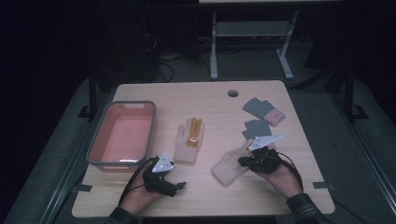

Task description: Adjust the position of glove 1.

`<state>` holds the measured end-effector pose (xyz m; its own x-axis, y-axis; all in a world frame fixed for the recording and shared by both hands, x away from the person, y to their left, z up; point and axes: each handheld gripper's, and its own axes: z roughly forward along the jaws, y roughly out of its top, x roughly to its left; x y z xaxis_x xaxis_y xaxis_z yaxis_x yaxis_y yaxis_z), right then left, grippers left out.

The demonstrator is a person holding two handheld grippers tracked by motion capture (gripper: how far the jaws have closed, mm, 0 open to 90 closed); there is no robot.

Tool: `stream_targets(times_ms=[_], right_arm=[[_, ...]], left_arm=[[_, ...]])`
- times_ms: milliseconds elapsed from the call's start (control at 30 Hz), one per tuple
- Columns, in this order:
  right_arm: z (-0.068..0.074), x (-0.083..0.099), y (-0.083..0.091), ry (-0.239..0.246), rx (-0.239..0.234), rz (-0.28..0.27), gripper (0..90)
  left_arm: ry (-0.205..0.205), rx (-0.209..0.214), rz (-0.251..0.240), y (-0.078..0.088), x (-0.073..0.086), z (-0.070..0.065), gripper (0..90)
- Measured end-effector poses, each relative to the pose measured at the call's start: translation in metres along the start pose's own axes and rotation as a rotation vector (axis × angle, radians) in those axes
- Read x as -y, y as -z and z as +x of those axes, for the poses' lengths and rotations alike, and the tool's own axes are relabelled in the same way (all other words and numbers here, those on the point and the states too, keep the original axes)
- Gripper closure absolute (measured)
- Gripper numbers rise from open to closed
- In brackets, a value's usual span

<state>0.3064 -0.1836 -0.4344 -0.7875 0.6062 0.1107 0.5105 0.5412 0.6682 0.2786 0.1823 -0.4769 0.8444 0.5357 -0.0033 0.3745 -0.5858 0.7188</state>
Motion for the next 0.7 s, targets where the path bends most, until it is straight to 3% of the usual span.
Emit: stream_targets(times_ms=[33,133,200,267,367,400,433,467,567,700], right_arm=[[-0.004,-0.01,-0.002,-0.005,0.028,-0.019,76.4],[-0.009,-0.017,-0.008,-0.005,0.051,-0.022,67.6],[-0.014,-0.019,-0.013,-0.02,0.018,-0.019,59.4],[-0.015,-0.02,-0.019,-0.021,0.014,-0.009,56.8],[-0.015,-0.019,-0.029,-0.014,0.008,0.02,63.0],[-0.015,-0.017,-0.035,-0.026,-0.011,0.015,72.1],[-0.015,-0.017,-0.035,-0.024,-0.011,0.013,74.9],[-0.016,-0.017,-0.035,-0.026,-0.015,0.011,85.7],[-0.015,-0.015,-0.037,-0.014,-0.011,0.023,88.2],[-0.005,-0.022,-0.023,0.006,-0.043,-0.044,88.7]], left_arm=[[-0.005,-0.002,0.001,0.0,0.0,0.0,10.8],[-0.006,-0.002,0.001,0.0,0.0,0.0,10.8],[0.0,0.0,0.0,0.0,0.0,0.0,10.8],[0.0,0.0,0.0,0.0,0.0,0.0,10.8],[-0.001,0.0,0.001,0.0,0.0,0.0,10.8],[-0.002,0.0,0.001,0.0,0.0,0.0,10.8],[-0.001,0.0,0.0,0.0,0.0,0.0,10.8],[-0.001,0.0,0.001,0.0,0.0,0.0,10.8],[0.0,0.0,0.0,0.0,0.0,0.0,10.8],[-0.007,-0.003,0.0,0.0,0.0,0.001,10.8]])
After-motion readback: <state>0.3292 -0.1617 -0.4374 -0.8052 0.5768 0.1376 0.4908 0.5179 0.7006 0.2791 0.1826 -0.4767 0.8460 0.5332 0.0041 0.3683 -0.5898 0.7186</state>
